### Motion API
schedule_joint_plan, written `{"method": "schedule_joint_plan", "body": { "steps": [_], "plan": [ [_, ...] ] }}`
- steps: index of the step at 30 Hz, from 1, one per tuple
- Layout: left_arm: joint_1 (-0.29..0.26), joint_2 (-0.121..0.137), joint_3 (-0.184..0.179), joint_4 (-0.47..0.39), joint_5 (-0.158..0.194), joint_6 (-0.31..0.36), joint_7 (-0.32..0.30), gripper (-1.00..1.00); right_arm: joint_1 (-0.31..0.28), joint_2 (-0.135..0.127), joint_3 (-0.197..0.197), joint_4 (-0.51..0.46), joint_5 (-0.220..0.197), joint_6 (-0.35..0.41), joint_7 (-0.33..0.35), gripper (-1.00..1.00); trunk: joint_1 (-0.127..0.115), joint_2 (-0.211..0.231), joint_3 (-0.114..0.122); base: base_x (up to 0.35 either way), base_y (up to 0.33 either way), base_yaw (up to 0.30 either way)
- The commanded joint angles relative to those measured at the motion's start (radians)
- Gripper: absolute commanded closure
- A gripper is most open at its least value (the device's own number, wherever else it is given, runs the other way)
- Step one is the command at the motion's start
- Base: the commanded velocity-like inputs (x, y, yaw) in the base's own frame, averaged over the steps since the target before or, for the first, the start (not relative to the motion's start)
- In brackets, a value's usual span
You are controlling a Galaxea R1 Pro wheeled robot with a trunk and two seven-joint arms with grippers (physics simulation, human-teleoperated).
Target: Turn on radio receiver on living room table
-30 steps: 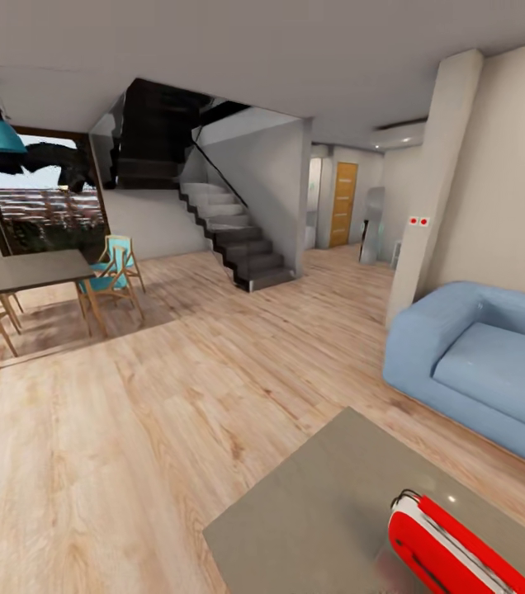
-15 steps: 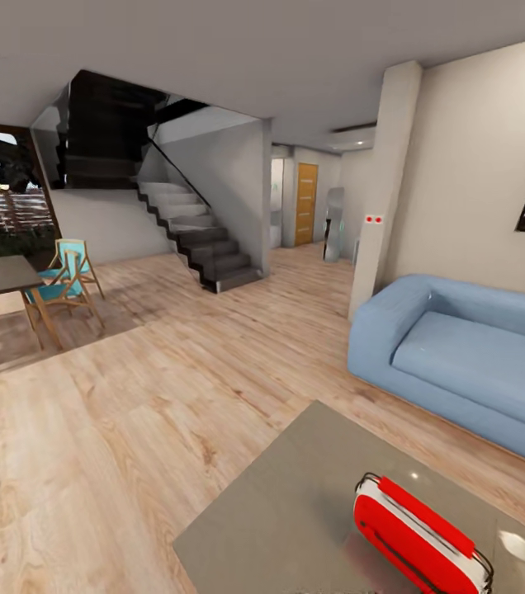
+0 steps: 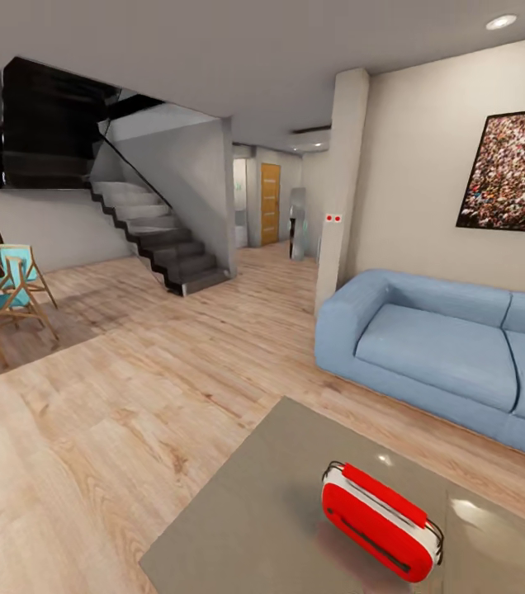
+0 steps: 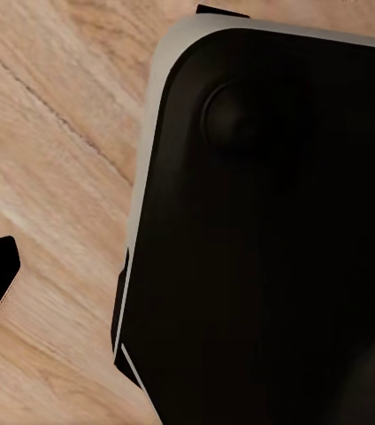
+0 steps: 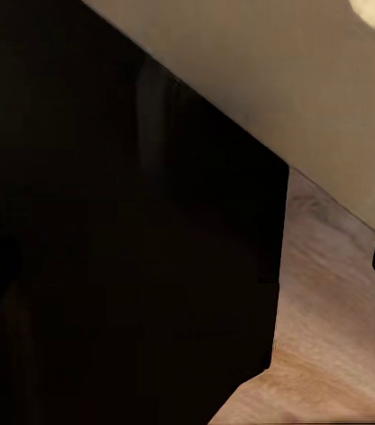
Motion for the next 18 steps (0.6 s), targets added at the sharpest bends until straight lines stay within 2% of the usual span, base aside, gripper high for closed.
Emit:
{"method": "schedule_joint_plan", "body": {
  "steps": [1, 10, 15, 18],
  "plan": [
    [0.000, 0.000, 0.000, 0.000, 0.000, 0.000, 0.000, -1.00, 0.000, 0.000, 0.000, 0.000, 0.000, 0.000, 0.000, -1.00, 0.000, 0.000, 0.000, 0.000, 0.000, -0.282],
    [0.000, 0.000, 0.000, 0.000, 0.000, 0.000, 0.000, -1.00, 0.000, 0.000, 0.000, 0.000, 0.000, 0.000, -0.001, -1.00, 0.000, 0.000, 0.000, 0.000, 0.000, -0.275],
    [0.000, 0.001, 0.000, 0.000, 0.000, 0.000, 0.000, -1.00, 0.000, -0.001, 0.000, 0.000, 0.000, 0.000, -0.001, -1.00, 0.000, 0.000, 0.000, 0.010, 0.001, -0.082],
    [0.000, 0.001, -0.001, 0.000, 0.000, 0.000, 0.000, -1.00, 0.000, -0.001, 0.000, 0.000, 0.000, 0.000, -0.001, -1.00, 0.000, 0.000, 0.000, 0.173, 0.073, -0.014]
  ]
}}
